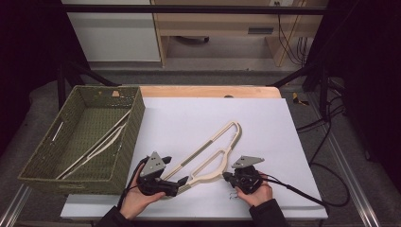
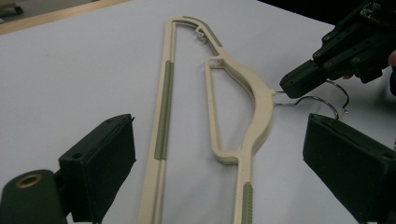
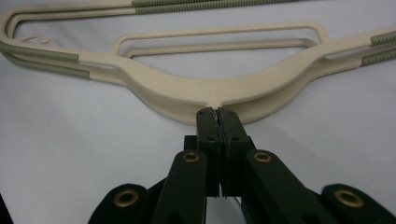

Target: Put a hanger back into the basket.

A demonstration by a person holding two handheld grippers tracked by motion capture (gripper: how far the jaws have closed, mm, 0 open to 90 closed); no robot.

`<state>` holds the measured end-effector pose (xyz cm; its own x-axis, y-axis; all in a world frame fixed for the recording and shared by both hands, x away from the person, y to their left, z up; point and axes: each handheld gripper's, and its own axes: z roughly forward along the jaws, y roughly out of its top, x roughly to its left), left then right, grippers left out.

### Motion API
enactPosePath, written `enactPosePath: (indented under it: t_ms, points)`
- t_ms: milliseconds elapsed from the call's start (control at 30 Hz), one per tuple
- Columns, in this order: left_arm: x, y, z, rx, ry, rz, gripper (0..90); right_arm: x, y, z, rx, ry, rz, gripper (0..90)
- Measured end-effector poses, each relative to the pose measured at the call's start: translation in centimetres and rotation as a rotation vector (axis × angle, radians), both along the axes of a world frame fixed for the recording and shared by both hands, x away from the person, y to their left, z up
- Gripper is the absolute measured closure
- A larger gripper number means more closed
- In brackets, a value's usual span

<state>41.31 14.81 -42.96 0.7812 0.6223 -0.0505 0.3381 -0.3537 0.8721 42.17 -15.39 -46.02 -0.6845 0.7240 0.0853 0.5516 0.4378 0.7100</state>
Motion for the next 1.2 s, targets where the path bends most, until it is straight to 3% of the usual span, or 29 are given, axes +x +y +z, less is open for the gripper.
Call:
enactPosePath:
  t_ms: [433, 667, 767, 800, 900, 1000, 1200]
  points:
    - [1.5, -5.1, -0.3, 0.114, 0.035, -0.095, 13.5, 0.0, 0.0, 1.7, 0.007, -0.002, 0.003, 89.4]
    - [2.1, -6.9, -1.1, 0.174, 0.046, -0.119, 17.0, 0.1, 0.2, 2.3, 0.0, 0.001, 0.001, 89.4]
    - [2.5, -7.5, -1.4, 0.2, 0.052, -0.125, 20.9, 0.2, 0.1, 2.5, -0.018, -0.015, 0.015, 89.4]
    - [2.6, -7.6, -1.4, 0.203, 0.061, -0.132, 26.1, 0.1, 0.2, 2.8, -0.003, -0.001, 0.01, 89.4]
    - [2.9, -8.2, -1.6, 0.241, 0.053, -0.154, 31.4, 0.2, 0.1, 2.9, -0.007, -0.016, 0.014, 89.4]
    - [3.2, -8.7, -1.8, 0.284, 0.057, -0.188, 35.5, 0.1, 0.1, 3.1, 0.004, -0.001, 0.005, 89.4]
    - [3.5, -9.8, -2.4, 0.337, 0.041, -0.192, 50.1, 0.1, 0.0, 3.3, 0.004, -0.012, 0.013, 89.4]
